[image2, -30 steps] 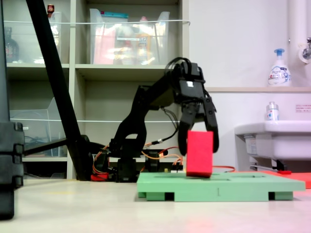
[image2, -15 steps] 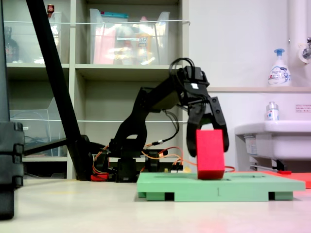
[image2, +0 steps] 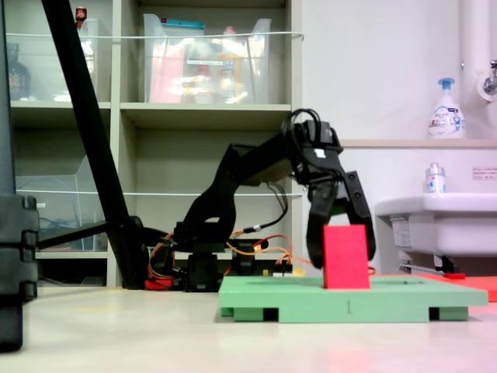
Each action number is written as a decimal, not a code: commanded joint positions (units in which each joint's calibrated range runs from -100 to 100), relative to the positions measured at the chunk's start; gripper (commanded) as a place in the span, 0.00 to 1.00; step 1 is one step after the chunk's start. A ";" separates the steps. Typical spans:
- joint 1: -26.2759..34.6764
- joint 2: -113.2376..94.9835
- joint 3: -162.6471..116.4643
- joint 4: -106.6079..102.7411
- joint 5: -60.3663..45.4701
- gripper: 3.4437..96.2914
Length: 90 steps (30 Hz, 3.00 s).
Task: Put the square block into the corresponding hole
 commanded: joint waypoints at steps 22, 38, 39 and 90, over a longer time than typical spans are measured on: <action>-0.98 7.84 4.21 5.68 -0.34 0.56; -0.54 0.72 4.91 6.54 0.59 0.99; -0.20 -2.91 4.91 4.42 0.44 0.99; -19.00 -134.20 -167.27 82.42 -64.71 0.48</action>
